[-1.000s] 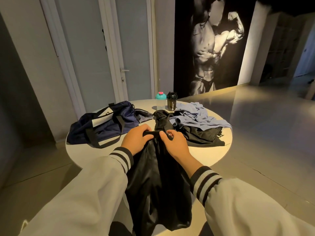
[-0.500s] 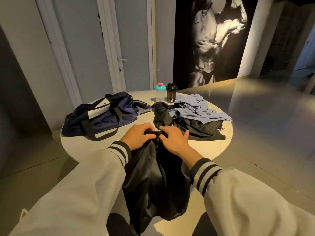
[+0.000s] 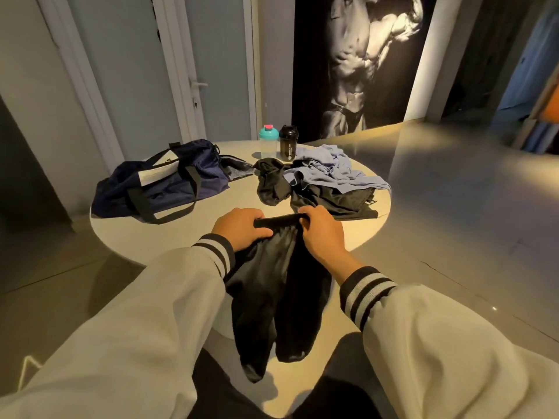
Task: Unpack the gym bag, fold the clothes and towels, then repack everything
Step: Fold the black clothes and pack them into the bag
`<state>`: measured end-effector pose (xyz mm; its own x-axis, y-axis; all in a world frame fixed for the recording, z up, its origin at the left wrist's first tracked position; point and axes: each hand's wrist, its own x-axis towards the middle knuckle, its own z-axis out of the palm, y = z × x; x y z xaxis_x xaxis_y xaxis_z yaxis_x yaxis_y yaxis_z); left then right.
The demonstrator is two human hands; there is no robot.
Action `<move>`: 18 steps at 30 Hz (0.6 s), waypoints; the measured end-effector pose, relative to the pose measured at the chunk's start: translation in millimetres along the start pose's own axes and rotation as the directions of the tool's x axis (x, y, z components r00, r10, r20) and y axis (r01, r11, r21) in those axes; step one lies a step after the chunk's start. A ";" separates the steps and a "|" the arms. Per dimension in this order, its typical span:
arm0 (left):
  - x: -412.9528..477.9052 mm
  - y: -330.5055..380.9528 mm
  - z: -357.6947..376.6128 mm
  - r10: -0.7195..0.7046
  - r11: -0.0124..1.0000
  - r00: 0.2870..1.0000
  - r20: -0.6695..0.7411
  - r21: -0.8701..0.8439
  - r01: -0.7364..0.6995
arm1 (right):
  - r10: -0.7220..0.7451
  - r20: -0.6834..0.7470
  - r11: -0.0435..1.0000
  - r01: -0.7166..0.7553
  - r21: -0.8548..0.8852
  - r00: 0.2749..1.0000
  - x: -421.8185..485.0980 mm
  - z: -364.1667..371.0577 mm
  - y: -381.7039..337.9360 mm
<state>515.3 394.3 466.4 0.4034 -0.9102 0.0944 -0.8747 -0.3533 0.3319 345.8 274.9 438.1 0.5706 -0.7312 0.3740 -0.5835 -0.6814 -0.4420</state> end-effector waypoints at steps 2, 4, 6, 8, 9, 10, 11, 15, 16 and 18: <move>-7.4 4.4 -0.3 0.002 1.000 0.998 -0.060 -0.016 -0.003 | 0.025 0.086 0.999 -0.021 -0.044 0.996 -5.4 1.5 3.0; -16.3 8.3 1.3 0.017 0.996 0.994 -0.106 -0.085 -0.026 | 0.030 0.167 0.999 -0.024 -0.035 0.986 -11.1 2.5 3.9; -25.4 11.0 5.0 0.035 0.990 0.992 -0.122 -0.128 -0.050 | 0.000 0.220 0.999 -0.010 0.045 0.976 -20.1 4.4 0.9; -34.1 13.0 8.4 0.042 0.990 0.993 -0.109 -0.126 -0.055 | -0.025 0.226 0.995 0.001 0.104 0.974 -30.7 6.8 -2.2; -37.2 13.3 9.8 0.034 0.992 0.995 -0.096 -0.115 -0.045 | -0.027 0.220 0.994 0.003 0.109 0.975 -35.5 7.6 -2.8; -40.3 14.0 10.4 0.020 0.995 0.996 -0.081 -0.096 -0.028 | -0.020 0.214 0.994 -0.002 0.105 0.977 -39.9 8.0 -2.9; -42.9 14.7 10.5 0.000 0.997 0.998 -0.066 -0.080 -0.006 | -0.006 0.207 0.995 -0.015 0.099 0.978 -43.4 8.8 -2.6; -51.9 16.0 6.9 -0.075 0.996 0.997 -0.008 -0.047 0.075 | 0.042 0.180 0.996 -0.055 0.069 0.983 -52.7 4.7 -6.7; -53.3 13.4 6.5 -0.092 0.995 0.996 0.001 -0.050 0.092 | 0.042 0.175 0.997 -0.051 0.051 0.984 -53.2 2.9 -8.1; -55.2 5.1 6.0 -0.133 0.991 0.991 -0.020 -0.029 0.132 | 0.039 0.149 0.999 -0.040 0.004 0.988 -51.7 -0.7 -10.4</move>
<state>486.9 441.4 457.2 0.5213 -0.8506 0.0680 -0.8055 -0.4643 0.3683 322.0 319.8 423.9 0.6272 -0.7437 0.2313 -0.6033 -0.6517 -0.4598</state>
